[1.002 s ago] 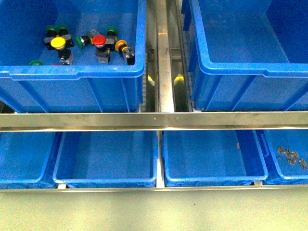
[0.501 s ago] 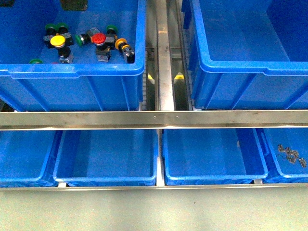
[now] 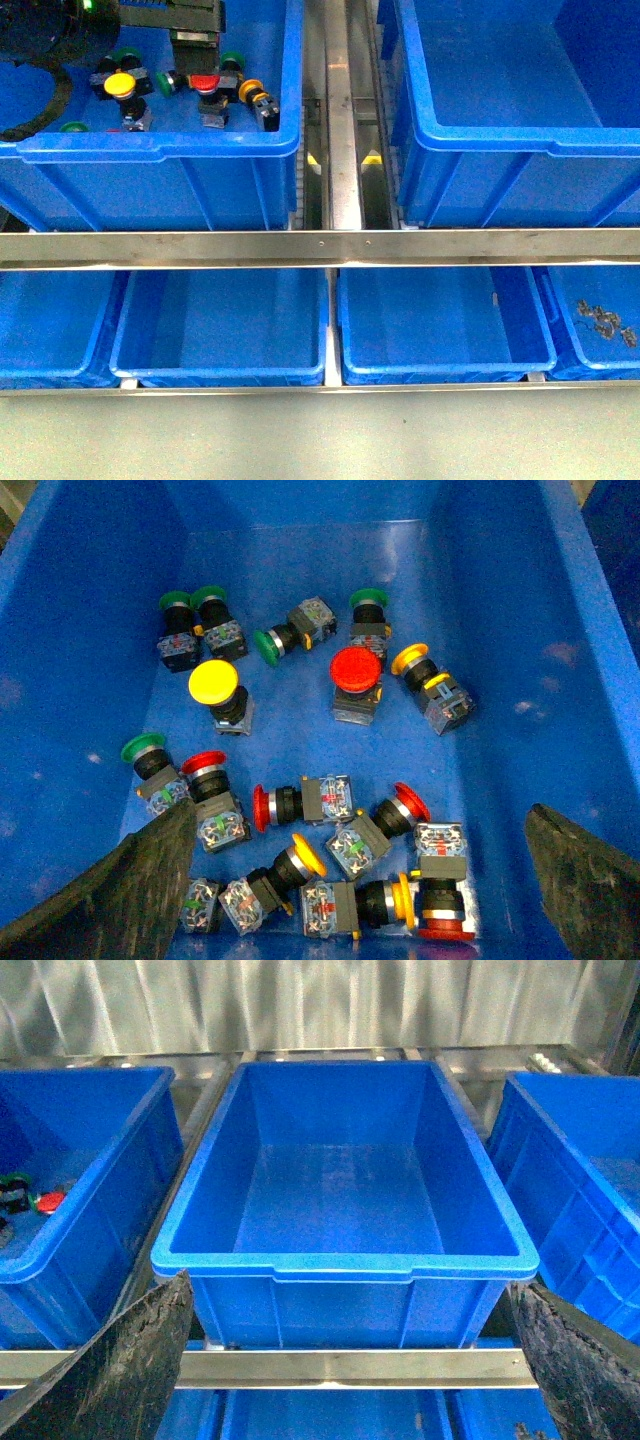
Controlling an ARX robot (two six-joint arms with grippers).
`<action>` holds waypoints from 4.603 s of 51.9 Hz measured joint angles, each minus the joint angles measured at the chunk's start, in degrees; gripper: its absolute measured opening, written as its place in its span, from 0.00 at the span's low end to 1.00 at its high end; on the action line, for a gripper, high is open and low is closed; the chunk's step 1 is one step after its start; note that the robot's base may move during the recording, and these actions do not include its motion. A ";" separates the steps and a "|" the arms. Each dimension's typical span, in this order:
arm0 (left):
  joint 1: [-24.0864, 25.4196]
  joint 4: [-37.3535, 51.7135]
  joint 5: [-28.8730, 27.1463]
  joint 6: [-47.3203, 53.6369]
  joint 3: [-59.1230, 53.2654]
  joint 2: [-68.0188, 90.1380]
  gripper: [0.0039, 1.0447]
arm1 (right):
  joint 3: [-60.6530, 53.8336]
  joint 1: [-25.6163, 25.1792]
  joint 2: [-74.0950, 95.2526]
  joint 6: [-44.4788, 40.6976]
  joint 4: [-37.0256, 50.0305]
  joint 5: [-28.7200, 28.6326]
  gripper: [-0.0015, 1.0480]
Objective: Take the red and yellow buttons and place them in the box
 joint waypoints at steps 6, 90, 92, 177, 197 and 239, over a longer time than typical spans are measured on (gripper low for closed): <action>0.26 1.18 0.59 -0.04 0.96 1.84 0.92 | 0.00 0.00 0.00 -0.02 0.00 0.00 0.93; 2.84 3.76 3.85 -2.84 14.14 16.13 0.92 | 0.00 0.00 0.00 -0.02 0.00 0.00 0.93; 3.02 3.76 3.85 -2.84 14.49 16.39 0.92 | 0.00 0.00 0.00 -0.02 0.00 -0.02 0.93; 4.76 -0.13 4.76 0.17 33.64 29.88 0.92 | 0.00 0.00 0.00 -0.02 0.00 -0.02 0.93; 4.90 -2.05 4.70 0.17 37.05 32.87 0.92 | 0.00 0.00 0.00 -0.02 0.00 -0.02 0.93; 5.64 -6.19 5.62 0.17 43.54 37.73 0.92 | 0.00 0.00 0.00 -0.02 0.00 -0.02 0.93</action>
